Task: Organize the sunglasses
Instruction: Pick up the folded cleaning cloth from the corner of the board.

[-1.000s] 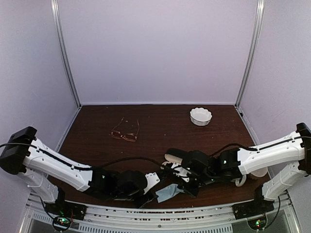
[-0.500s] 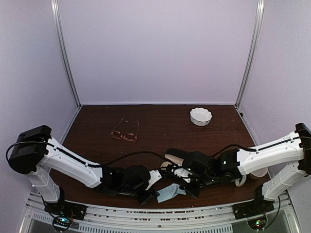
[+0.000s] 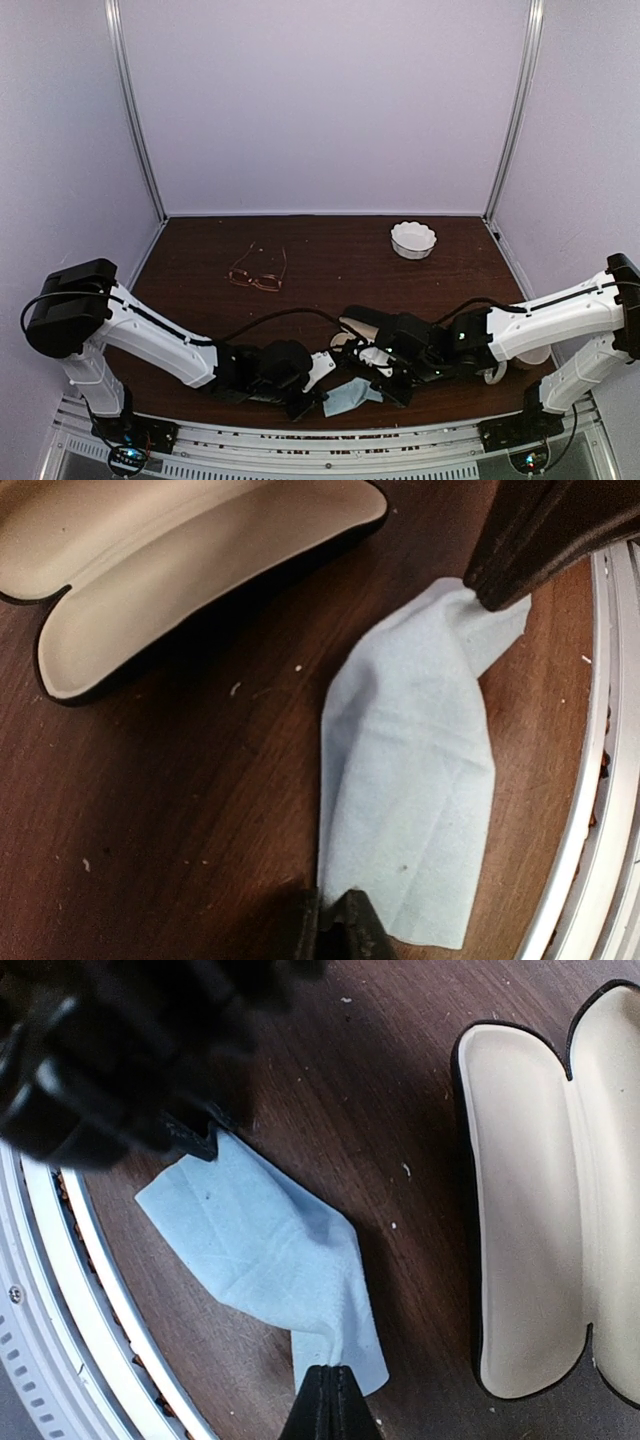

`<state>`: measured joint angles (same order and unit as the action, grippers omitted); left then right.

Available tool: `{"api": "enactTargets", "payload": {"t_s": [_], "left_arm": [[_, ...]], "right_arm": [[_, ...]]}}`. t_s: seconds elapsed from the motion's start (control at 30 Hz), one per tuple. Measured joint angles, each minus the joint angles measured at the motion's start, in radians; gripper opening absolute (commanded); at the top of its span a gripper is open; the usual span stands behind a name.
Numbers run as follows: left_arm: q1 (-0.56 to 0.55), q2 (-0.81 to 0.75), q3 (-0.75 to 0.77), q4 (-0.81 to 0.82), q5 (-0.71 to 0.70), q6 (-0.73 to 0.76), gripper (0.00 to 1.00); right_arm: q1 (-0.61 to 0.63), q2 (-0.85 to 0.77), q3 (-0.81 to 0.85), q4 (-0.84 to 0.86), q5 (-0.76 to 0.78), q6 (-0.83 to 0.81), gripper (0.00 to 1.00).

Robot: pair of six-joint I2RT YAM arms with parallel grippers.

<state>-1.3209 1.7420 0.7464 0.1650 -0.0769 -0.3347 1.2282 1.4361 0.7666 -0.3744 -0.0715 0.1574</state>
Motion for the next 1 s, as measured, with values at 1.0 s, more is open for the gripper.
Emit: {"api": "enactTargets", "payload": {"t_s": [1.0], "left_arm": [[0.0, -0.19, 0.007, -0.145, -0.05, 0.003, 0.0]], "right_arm": [[0.0, -0.038, 0.043, -0.06, 0.001, 0.003, 0.0]]}}
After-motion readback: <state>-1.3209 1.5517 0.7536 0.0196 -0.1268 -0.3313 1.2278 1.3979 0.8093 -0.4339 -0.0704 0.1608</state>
